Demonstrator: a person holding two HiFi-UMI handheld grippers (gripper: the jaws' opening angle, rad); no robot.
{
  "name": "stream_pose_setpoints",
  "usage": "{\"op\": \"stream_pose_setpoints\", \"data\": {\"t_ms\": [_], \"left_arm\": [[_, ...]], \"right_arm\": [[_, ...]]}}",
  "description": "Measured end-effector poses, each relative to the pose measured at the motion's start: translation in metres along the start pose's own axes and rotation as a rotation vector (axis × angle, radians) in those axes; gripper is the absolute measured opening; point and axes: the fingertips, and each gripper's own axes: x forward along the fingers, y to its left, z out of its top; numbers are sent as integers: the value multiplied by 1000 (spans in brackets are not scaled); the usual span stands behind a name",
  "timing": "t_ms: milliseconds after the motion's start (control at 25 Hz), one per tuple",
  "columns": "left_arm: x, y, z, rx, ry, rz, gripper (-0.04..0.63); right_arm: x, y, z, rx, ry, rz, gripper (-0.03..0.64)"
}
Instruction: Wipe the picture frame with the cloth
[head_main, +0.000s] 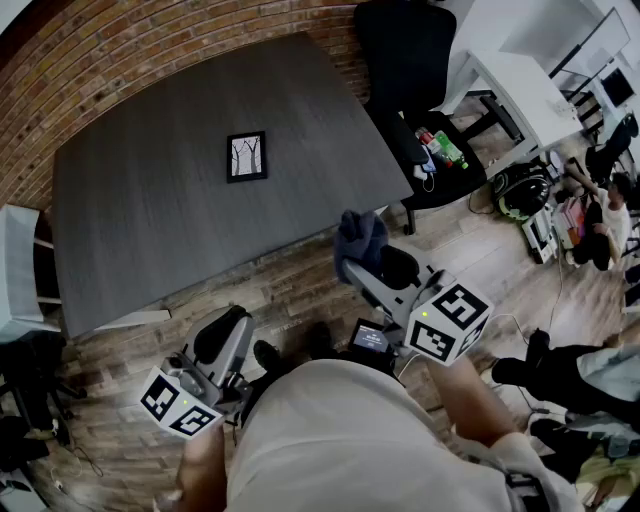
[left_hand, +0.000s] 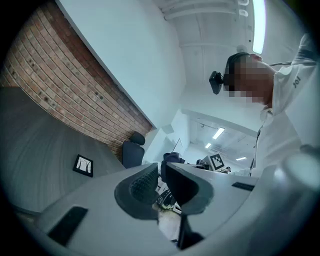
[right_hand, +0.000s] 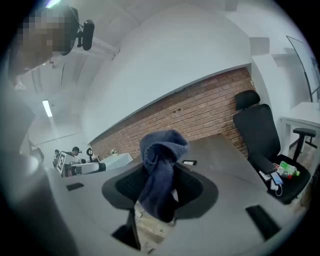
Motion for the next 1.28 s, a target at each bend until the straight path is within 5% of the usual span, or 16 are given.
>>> {"op": "stream_pose_setpoints", "data": {"t_ms": [720, 1280], "left_arm": [[29, 25, -29, 12, 76, 101, 78], [63, 191, -45, 193, 358, 94, 219]], "right_arm": [[32, -41, -21, -22, 132, 67, 186], [166, -81, -43, -185, 383, -24, 187]]}}
